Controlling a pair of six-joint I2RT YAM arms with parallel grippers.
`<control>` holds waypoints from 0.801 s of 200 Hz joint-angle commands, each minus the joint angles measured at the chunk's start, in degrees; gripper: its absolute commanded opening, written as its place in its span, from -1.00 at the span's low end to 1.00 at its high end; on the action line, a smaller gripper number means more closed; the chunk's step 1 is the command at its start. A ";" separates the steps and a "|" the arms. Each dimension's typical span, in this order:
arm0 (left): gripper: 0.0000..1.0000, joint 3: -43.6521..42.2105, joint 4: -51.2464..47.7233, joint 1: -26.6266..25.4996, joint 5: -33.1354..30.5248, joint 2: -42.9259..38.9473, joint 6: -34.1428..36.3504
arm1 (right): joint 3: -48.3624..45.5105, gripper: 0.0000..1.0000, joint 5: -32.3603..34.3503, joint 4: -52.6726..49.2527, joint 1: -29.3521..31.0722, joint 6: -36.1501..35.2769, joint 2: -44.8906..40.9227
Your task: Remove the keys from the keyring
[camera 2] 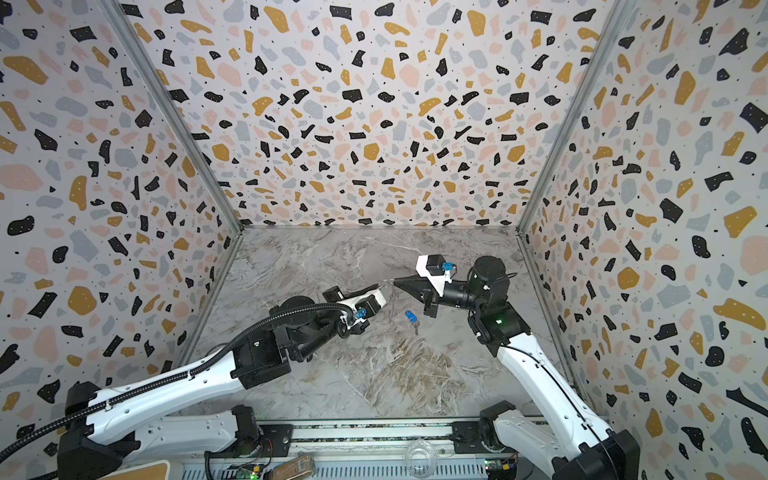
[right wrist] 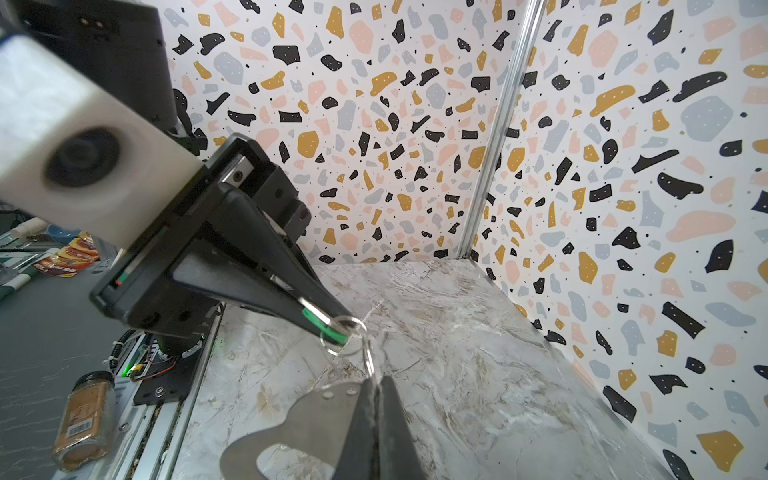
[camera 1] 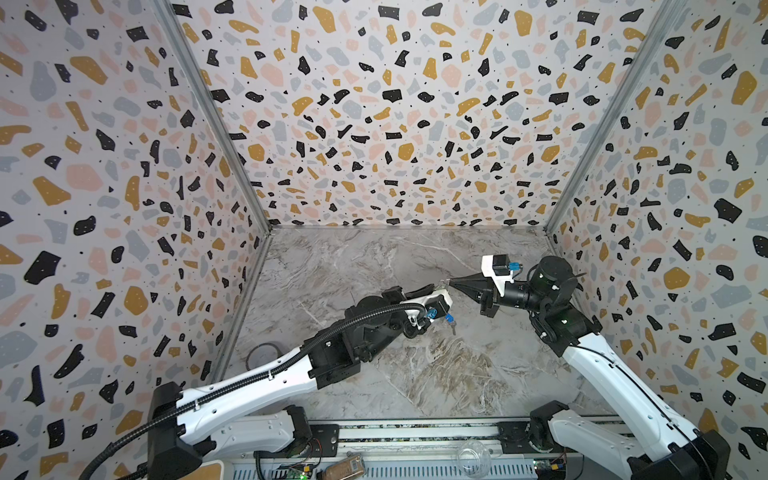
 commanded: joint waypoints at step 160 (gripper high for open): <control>-1.00 -1.31 5.94 0.41 6.14 0.79 -8.36 | -2.50 -1.00 -0.59 20.29 -0.46 10.76 -1.73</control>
